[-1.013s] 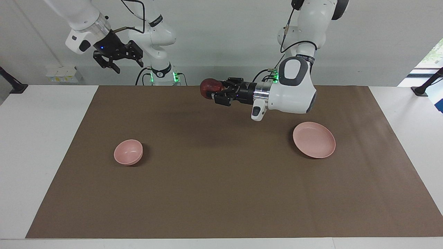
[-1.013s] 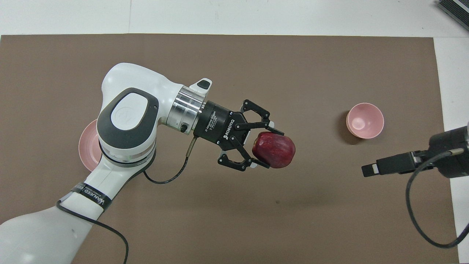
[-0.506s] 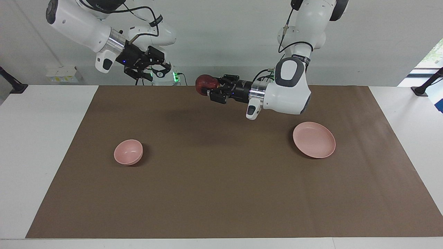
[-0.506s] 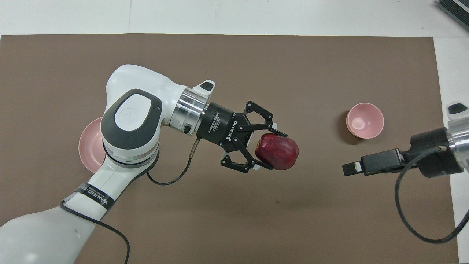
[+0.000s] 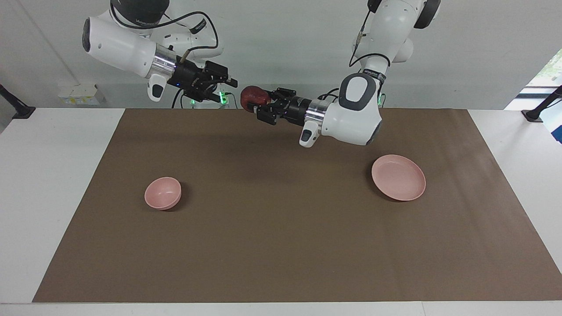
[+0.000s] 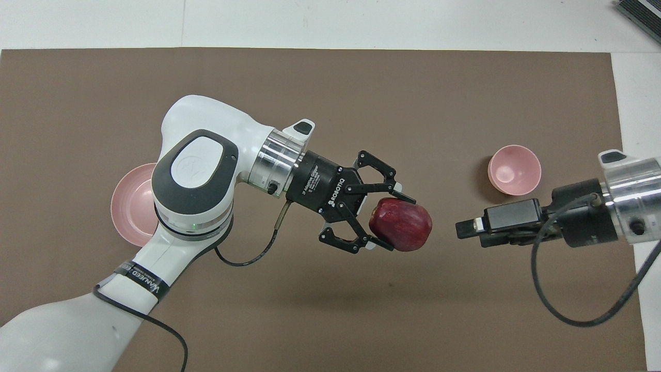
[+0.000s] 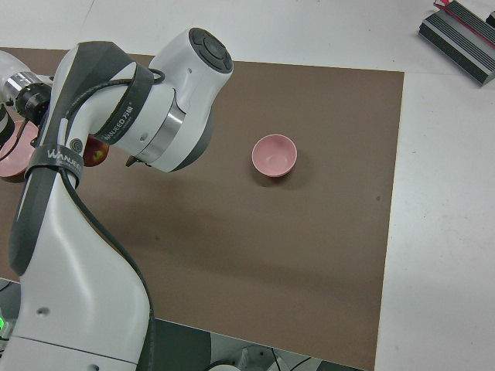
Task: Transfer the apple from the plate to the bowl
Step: 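Grasp the apple with the right gripper beside the left gripper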
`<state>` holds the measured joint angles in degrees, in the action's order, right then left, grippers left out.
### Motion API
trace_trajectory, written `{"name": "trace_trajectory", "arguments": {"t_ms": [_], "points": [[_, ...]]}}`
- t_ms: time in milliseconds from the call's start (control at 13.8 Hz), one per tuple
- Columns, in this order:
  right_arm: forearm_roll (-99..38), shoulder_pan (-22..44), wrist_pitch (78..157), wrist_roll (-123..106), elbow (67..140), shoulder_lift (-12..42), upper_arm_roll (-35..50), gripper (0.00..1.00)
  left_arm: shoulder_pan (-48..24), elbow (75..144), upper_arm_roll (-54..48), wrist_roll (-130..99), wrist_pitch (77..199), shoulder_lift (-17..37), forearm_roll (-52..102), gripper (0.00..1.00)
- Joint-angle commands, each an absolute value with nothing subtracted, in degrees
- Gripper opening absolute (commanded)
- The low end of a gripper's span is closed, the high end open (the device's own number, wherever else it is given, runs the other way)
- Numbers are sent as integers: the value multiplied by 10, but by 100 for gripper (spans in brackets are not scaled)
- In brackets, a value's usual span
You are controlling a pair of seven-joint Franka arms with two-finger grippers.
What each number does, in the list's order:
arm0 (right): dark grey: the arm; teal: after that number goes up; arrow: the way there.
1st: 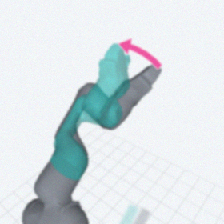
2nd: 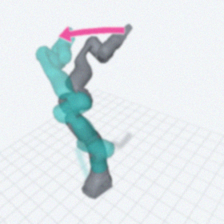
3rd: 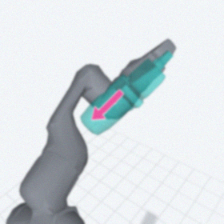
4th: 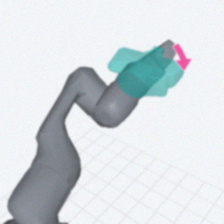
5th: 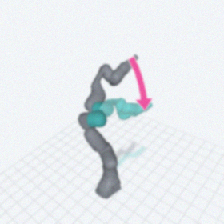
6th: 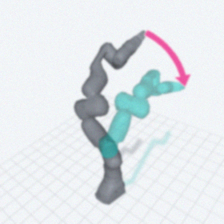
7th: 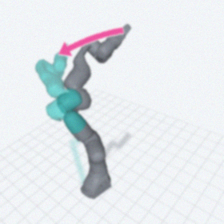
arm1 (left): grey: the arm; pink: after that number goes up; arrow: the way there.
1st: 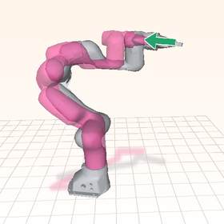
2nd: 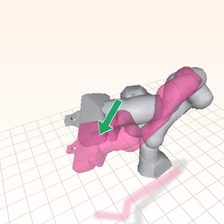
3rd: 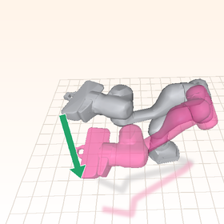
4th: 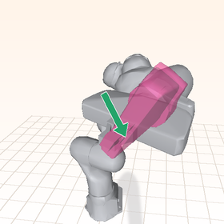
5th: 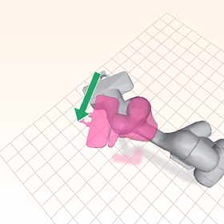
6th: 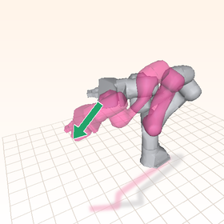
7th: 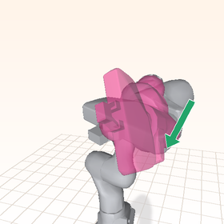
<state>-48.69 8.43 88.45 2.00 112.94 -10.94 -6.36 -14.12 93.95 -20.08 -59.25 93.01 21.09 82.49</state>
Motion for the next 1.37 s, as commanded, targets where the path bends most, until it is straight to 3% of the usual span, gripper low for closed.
{"name": "trace_trajectory", "arguments": {"t_ms": [0, 1302], "points": [[-505, 85, 900, 27, 1175, -146, -61, 100, -145, 925, -208, -571, 913, 220, 843, 0], [-516, 71, 803, 69, 1176, -153, -62, 100, -199, 926, -223, -542, 925, 215, 847, 0]]}}
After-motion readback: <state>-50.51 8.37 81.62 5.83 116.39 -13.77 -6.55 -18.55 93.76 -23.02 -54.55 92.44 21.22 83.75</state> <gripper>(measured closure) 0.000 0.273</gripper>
